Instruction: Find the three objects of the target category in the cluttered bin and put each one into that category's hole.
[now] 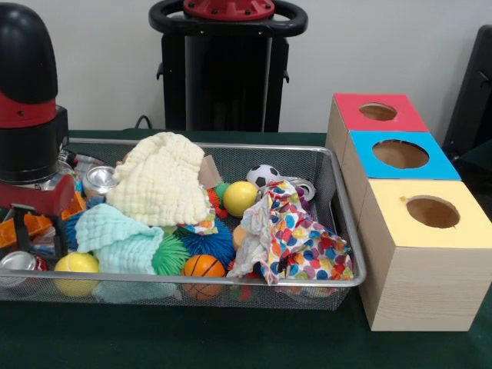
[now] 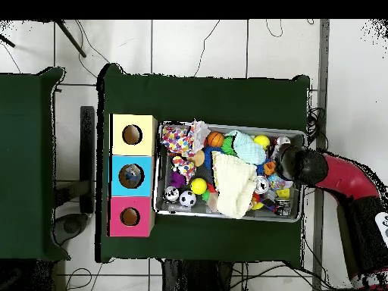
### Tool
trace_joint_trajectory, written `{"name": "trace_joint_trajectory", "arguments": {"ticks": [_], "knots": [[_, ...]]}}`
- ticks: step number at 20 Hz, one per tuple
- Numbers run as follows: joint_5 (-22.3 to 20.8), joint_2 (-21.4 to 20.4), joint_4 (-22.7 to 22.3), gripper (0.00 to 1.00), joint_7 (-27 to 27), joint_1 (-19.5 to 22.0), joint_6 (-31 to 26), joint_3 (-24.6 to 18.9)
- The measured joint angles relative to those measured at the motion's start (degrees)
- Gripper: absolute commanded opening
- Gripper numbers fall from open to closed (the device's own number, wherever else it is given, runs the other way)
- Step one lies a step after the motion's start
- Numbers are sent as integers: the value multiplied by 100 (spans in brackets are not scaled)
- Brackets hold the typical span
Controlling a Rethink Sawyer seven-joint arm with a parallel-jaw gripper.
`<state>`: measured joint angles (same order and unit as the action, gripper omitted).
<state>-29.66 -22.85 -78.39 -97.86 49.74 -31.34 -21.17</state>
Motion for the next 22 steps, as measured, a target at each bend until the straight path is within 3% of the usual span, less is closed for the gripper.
{"name": "trace_joint_trajectory", "arguments": {"ticks": [22], "knots": [[19, 19, -19, 100, 0, -13, -150, -40]]}}
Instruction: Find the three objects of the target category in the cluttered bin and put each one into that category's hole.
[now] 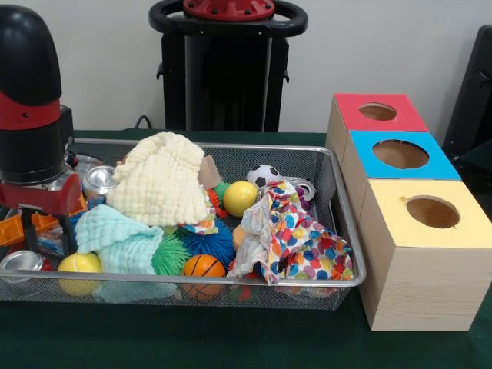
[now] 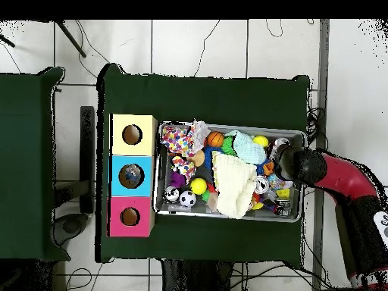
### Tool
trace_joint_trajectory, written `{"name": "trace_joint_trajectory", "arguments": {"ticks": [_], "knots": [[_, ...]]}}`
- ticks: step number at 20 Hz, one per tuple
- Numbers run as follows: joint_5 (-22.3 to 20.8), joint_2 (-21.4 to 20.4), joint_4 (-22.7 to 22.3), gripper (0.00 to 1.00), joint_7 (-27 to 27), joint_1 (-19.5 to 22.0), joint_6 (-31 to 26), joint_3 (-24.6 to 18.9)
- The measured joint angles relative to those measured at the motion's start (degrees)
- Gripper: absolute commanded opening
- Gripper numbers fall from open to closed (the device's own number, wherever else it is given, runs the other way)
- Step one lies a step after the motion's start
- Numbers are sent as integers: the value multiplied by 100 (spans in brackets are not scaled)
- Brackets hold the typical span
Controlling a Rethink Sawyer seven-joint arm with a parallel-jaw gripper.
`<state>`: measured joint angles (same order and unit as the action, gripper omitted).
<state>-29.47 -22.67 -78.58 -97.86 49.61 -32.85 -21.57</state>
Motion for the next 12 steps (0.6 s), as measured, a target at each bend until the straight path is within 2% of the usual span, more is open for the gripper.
{"name": "trace_joint_trajectory", "arguments": {"ticks": [7, 12], "knots": [[0, -25, 2, 100, 0, -54, -173, 28], [-6, -26, 53, 100, 0, -148, -541, 67]]}}
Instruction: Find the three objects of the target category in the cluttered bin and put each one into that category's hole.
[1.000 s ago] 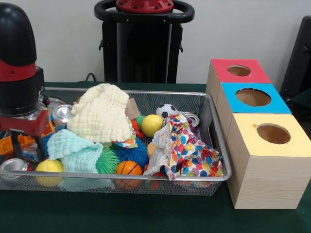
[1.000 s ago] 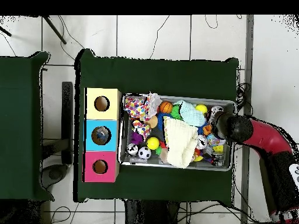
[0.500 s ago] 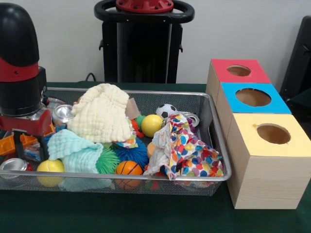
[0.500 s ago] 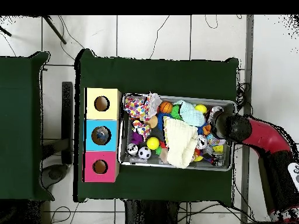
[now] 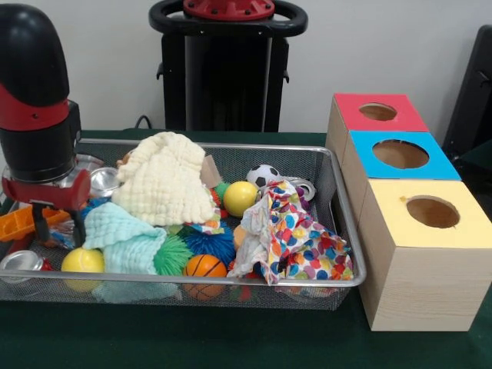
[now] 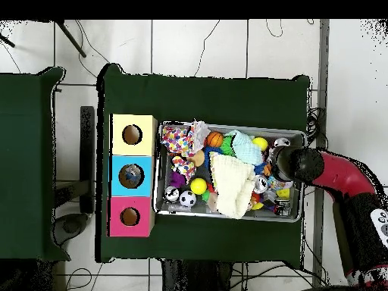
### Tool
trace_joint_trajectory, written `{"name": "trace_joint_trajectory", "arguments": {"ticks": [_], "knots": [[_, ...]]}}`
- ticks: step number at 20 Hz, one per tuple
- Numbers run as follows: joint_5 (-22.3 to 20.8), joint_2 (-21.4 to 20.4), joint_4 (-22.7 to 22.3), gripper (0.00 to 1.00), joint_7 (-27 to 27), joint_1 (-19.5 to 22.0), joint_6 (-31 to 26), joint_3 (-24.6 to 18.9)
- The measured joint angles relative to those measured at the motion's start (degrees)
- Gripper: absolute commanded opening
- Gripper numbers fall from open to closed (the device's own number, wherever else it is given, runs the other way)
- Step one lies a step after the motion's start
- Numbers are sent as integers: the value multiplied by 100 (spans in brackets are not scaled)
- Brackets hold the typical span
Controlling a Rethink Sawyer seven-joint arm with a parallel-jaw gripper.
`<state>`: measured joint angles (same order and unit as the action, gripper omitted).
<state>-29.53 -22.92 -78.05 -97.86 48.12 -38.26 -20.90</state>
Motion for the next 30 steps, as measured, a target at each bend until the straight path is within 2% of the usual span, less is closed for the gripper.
{"name": "trace_joint_trajectory", "arguments": {"ticks": [7, 17, 29, 30], "knots": [[-1, 1, 95, 100, 158, 10, -481, -56], [1, 120, 100, 100, 855, 267, -505, -311], [-1, 181, 101, 100, 1082, 337, -505, -418], [0, 190, 102, 0, 1082, 342, -504, -426]]}}
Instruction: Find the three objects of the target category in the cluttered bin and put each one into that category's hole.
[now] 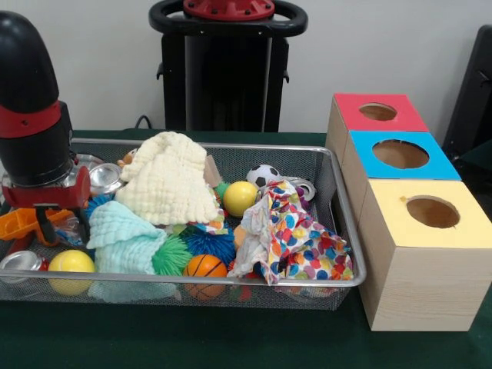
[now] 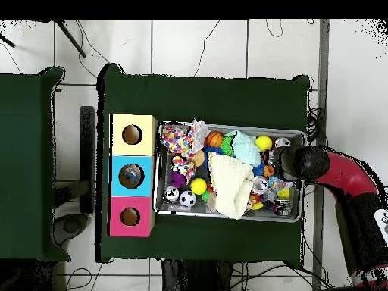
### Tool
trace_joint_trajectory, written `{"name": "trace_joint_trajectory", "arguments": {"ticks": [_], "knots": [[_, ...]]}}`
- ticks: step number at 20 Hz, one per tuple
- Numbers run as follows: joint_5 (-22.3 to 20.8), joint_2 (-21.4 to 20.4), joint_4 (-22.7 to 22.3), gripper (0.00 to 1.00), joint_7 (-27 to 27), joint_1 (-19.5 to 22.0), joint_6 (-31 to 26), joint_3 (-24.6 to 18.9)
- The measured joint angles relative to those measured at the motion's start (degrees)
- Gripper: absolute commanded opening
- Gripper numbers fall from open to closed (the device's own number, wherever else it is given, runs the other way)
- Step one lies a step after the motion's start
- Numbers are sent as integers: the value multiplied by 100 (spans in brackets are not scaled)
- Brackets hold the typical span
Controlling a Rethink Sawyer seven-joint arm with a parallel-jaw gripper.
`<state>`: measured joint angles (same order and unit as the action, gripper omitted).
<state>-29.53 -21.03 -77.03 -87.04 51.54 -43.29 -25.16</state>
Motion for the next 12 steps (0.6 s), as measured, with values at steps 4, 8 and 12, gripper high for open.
{"name": "trace_joint_trajectory", "arguments": {"ticks": [4, 8, 12], "knots": [[-1, 3, 0, 0, 0, 2, -1, -14], [0, 5, -1, 0, 0, 6, -1, -20], [0, 9, -2, 0, 0, 16, -2, -40]]}}
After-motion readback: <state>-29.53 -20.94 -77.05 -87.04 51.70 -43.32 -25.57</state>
